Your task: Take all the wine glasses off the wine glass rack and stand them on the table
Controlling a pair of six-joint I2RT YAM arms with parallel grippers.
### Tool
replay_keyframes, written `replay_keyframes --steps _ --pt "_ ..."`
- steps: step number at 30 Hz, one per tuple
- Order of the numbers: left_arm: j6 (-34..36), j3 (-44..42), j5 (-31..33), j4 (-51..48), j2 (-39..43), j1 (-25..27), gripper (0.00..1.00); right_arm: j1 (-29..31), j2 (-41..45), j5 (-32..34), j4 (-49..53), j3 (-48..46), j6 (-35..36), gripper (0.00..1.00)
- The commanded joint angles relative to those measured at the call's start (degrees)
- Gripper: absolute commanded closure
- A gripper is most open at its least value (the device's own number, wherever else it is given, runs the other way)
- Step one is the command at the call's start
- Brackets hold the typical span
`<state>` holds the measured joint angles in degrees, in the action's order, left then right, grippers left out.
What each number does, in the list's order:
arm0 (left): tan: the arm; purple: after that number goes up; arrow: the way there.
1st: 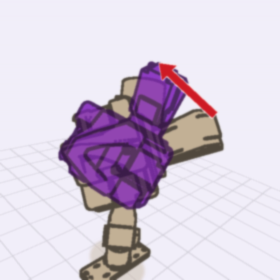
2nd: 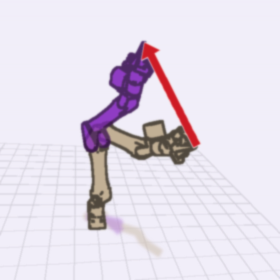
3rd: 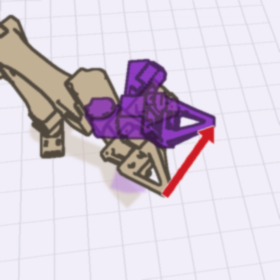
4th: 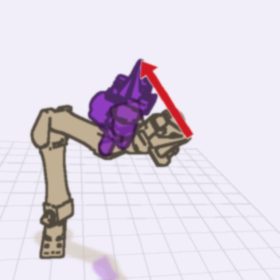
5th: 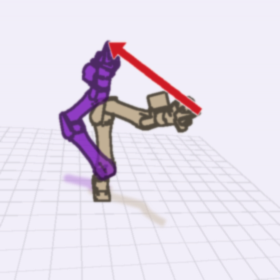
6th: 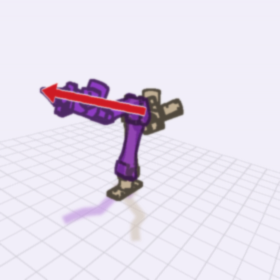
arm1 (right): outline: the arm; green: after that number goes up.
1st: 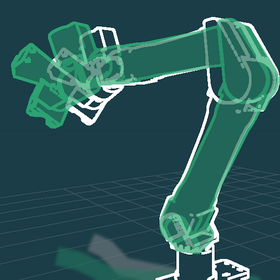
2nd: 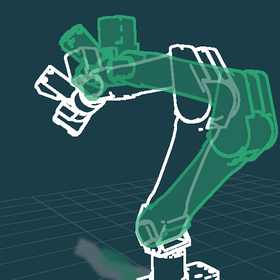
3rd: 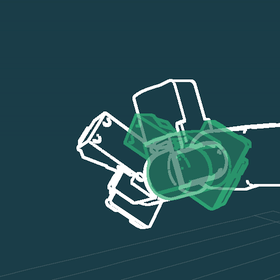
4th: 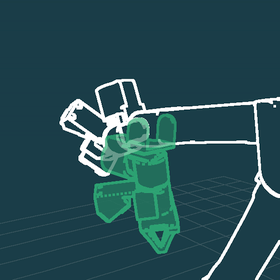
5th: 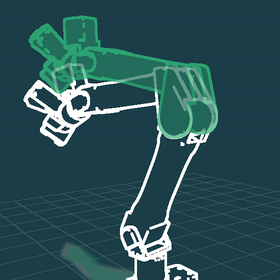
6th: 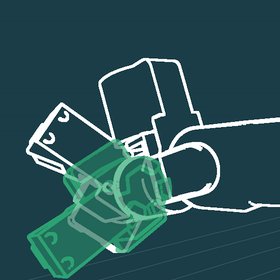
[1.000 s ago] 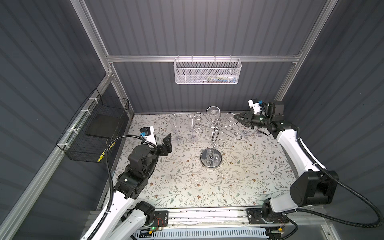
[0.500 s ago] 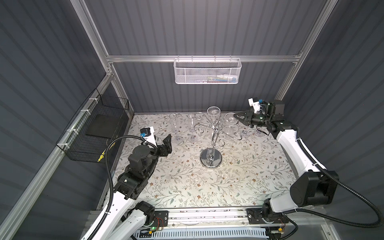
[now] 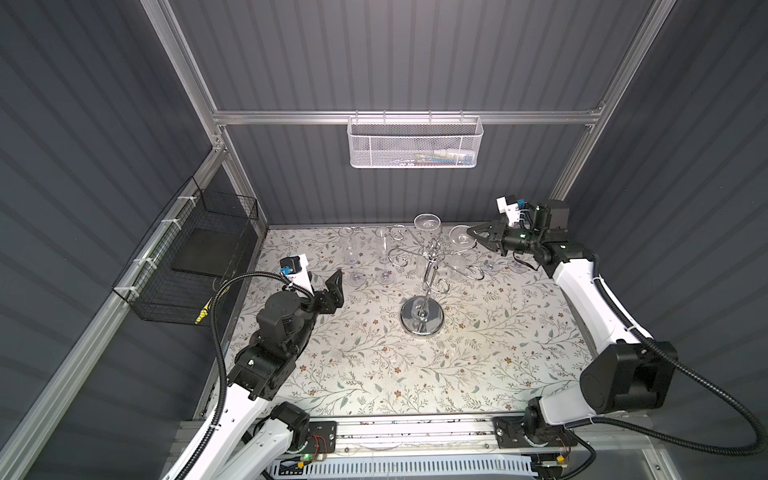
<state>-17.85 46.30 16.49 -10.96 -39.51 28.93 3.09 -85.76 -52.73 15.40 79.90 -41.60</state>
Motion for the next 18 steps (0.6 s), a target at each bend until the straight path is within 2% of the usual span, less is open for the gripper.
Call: replay_keyframes --steps 1,18 --pt "-0.61 -0.25 -0.37 -0.55 0.92 -0.10 0.19 0.33 1.37 -1.39 1.12 1.25 -0.44 1.00" --pt "-1.05 -1.30 -0.30 0.14 1.29 -0.10 0.18 0.33 6.50 -3.26 1.74 1.72 -6.41 1.00"
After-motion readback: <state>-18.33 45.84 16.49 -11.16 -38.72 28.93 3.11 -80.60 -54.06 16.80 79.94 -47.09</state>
